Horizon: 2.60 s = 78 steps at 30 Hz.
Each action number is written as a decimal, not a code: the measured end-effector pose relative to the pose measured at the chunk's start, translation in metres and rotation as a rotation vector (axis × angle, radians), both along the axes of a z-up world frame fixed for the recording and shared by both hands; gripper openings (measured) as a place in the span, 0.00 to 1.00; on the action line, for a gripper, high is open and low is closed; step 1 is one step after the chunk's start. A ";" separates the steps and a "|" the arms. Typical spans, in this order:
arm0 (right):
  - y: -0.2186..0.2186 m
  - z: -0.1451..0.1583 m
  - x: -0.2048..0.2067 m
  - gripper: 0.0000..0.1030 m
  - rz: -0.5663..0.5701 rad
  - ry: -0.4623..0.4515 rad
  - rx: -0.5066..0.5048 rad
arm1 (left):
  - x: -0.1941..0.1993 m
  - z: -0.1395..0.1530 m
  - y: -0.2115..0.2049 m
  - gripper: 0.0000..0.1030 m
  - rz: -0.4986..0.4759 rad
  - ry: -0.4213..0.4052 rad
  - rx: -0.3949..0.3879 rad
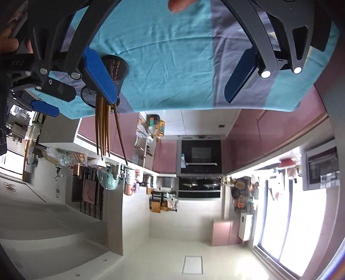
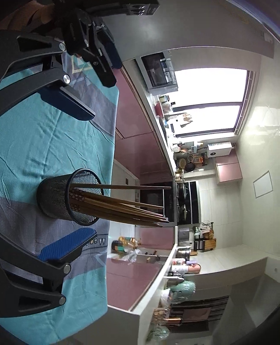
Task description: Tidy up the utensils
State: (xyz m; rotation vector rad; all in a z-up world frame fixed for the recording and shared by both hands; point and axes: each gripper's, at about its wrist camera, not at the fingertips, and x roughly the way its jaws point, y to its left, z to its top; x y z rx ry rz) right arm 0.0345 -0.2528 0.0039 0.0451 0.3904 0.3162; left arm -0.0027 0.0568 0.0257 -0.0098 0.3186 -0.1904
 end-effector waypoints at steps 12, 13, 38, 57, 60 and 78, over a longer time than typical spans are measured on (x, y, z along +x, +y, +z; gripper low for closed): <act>0.014 0.005 -0.032 0.94 -0.094 -0.114 -0.038 | -0.031 -0.005 0.020 0.95 0.042 0.012 -0.038; 0.015 0.005 -0.032 0.94 -0.094 -0.112 -0.040 | -0.033 -0.005 0.022 0.95 0.045 0.016 -0.044; 0.023 0.005 -0.041 0.94 -0.099 -0.129 -0.035 | -0.052 0.004 0.020 0.95 0.056 -0.034 -0.036; 0.024 0.004 -0.041 0.94 -0.105 -0.135 -0.032 | -0.055 0.004 0.019 0.95 0.076 -0.045 -0.026; 0.024 0.004 -0.041 0.94 -0.105 -0.136 -0.031 | -0.055 0.004 0.019 0.95 0.076 -0.045 -0.027; 0.024 0.004 -0.041 0.94 -0.106 -0.134 -0.025 | -0.052 0.003 0.020 0.95 0.084 -0.043 -0.026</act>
